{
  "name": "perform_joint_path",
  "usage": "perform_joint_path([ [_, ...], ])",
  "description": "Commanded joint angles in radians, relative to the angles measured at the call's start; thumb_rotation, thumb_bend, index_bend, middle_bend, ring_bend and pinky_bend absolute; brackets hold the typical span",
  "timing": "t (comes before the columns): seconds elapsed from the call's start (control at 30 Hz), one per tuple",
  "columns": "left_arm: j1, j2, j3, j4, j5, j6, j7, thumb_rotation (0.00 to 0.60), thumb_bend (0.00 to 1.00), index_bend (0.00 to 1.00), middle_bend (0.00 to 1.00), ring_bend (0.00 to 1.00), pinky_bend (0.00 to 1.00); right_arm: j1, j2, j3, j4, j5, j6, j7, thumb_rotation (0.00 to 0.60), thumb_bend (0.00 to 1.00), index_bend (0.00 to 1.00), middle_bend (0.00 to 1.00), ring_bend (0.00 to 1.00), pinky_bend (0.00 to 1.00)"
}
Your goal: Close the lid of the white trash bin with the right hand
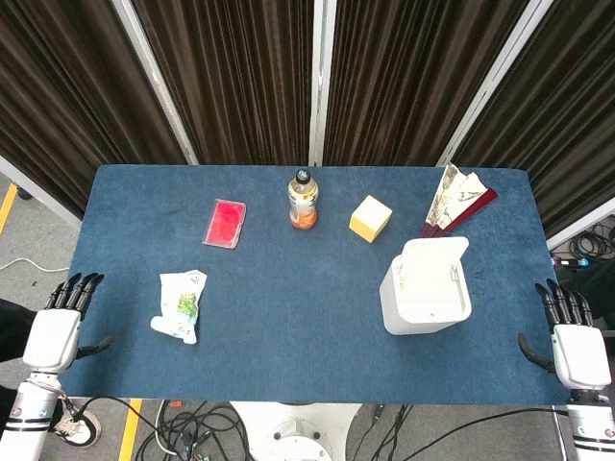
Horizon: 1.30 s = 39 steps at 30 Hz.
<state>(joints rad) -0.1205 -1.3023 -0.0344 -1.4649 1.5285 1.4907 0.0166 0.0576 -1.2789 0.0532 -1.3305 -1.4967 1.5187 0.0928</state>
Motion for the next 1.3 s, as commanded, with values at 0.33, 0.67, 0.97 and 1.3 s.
perform_joint_path([
  [0.33,-0.006,0.003,-0.002,-0.008,-0.003,-0.009,0.005,0.6,0.07,0.1,0.1,0.04,0.13,0.005,0.025,0.001,-0.032,-0.011,-0.011,0.015,0.504,0.28,0.0,0.0,0.0,0.0],
  [0.67,-0.006,0.002,0.005,-0.009,0.0,-0.015,0.011,0.6,0.07,0.1,0.1,0.04,0.13,0.02,0.097,0.002,-0.102,-0.044,-0.014,0.008,0.504,0.28,0.0,0.0,0.0,0.0],
  [0.97,-0.015,0.003,0.001,-0.014,0.003,-0.02,0.018,0.6,0.08,0.1,0.1,0.04,0.13,0.126,0.347,0.075,-0.384,-0.089,-0.086,0.035,0.505,0.58,0.0,0.0,0.0,0.0],
  [1.3,-0.018,-0.011,0.003,-0.005,0.0,-0.026,0.015,0.6,0.08,0.1,0.1,0.04,0.13,0.425,0.566,0.262,-0.664,0.134,-0.465,-0.005,0.496,0.79,0.0,0.03,0.0,0.0],
])
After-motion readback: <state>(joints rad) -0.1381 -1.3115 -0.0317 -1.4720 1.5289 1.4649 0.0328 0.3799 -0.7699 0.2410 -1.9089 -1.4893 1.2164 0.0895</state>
